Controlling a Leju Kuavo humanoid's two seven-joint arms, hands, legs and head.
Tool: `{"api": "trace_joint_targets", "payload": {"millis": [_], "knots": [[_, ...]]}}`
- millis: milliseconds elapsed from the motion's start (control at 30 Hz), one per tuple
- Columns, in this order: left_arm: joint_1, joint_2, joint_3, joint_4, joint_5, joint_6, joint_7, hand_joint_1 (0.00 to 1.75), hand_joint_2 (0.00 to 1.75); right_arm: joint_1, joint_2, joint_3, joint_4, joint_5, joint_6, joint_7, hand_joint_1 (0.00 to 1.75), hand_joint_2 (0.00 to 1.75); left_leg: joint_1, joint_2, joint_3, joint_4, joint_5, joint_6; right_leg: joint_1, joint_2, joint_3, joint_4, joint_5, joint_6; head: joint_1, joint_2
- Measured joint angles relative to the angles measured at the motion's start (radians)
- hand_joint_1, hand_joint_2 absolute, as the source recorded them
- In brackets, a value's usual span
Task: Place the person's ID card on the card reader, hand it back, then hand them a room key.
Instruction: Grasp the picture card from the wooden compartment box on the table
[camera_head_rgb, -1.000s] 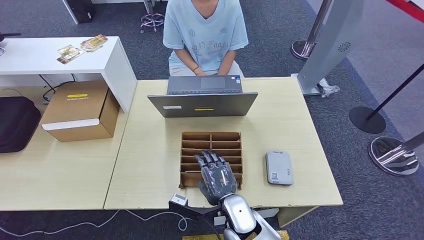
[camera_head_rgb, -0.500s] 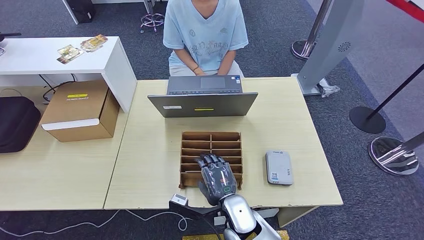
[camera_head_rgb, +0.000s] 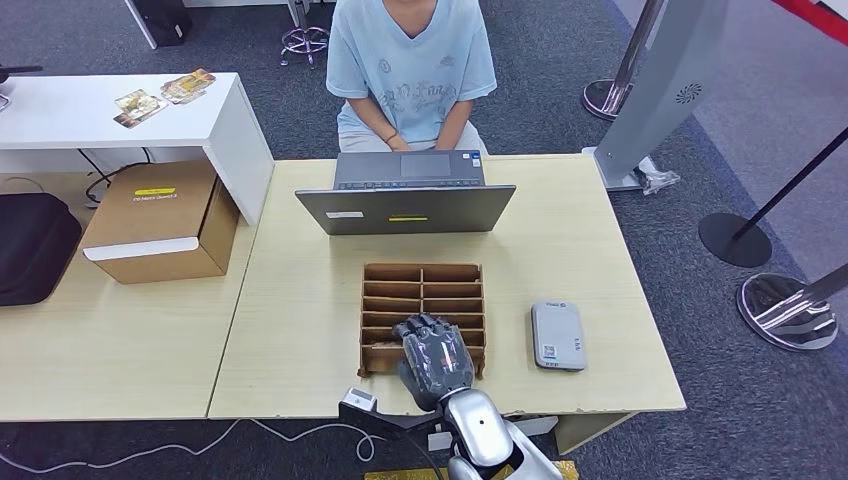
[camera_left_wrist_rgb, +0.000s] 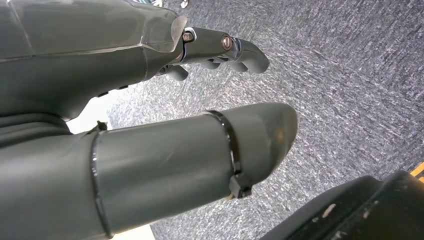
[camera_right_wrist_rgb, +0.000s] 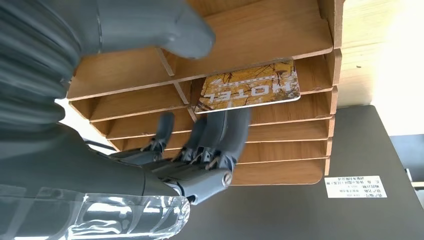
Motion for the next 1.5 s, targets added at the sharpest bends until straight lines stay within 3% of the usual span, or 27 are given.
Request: {"api": "trace_joint_targets", "payload": {"millis": [367, 533, 1000, 1100, 1233, 1367, 1500], "knots": [[0.0, 0.0, 0.0, 0.0, 0.0, 0.004, 0.0, 0.0, 0.0, 0.0, 0.0, -0.005, 0.003, -0.002, -0.007, -0.003, 0.44, 1.75, 0.0, 0.0, 0.0, 0.0, 0.0, 0.0, 0.0, 0.0, 0.0, 0.0, 0.0, 0.0, 0.0, 0.0], [0.0, 0.0, 0.0, 0.0, 0.0, 0.008, 0.002, 0.0, 0.0, 0.0, 0.0, -0.006, 0.003, -0.003, -0.034, -0.014, 0.28, 1.75, 0.0, 0.0, 0.0, 0.0, 0.0, 0.0, 0.0, 0.0, 0.0, 0.0, 0.0, 0.0, 0.0, 0.0], [0.0, 0.001, 0.0, 0.0, 0.0, 0.001, 0.001, 0.0, 0.0, 0.0, 0.0, -0.006, -0.008, -0.001, -0.035, -0.021, 0.52, 1.75, 0.0, 0.0, 0.0, 0.0, 0.0, 0.0, 0.0, 0.0, 0.0, 0.0, 0.0, 0.0, 0.0, 0.0], [0.0, 0.0, 0.0, 0.0, 0.0, 0.005, 0.002, 0.0, 0.0, 0.0, 0.0, -0.006, -0.008, -0.001, -0.035, -0.022, 0.66, 1.75, 0.0, 0.0, 0.0, 0.0, 0.0, 0.0, 0.0, 0.0, 0.0, 0.0, 0.0, 0.0, 0.0, 0.0], [0.0, -0.001, 0.0, 0.0, 0.001, 0.01, 0.003, 0.0, 0.0, 0.0, 0.0, -0.006, -0.008, -0.001, -0.035, -0.023, 0.97, 1.75, 0.0, 0.0, 0.0, 0.0, 0.0, 0.0, 0.0, 0.0, 0.0, 0.0, 0.0, 0.0, 0.0, 0.0], [0.0, -0.001, 0.0, 0.0, 0.001, 0.01, 0.003, 0.0, 0.0, 0.0, 0.0, -0.006, -0.009, -0.001, -0.034, -0.023, 1.1, 1.75, 0.0, 0.0, 0.0, 0.0, 0.0, 0.0, 0.0, 0.0, 0.0, 0.0, 0.0, 0.0, 0.0, 0.0], [0.0, -0.001, 0.0, 0.0, 0.0, 0.005, 0.001, 0.0, 0.0, 0.0, 0.0, -0.006, -0.009, -0.001, -0.033, -0.024, 1.37, 1.75, 0.0, 0.0, 0.0, 0.0, 0.0, 0.0, 0.0, 0.0, 0.0, 0.0, 0.0, 0.0, 0.0, 0.0]]}}
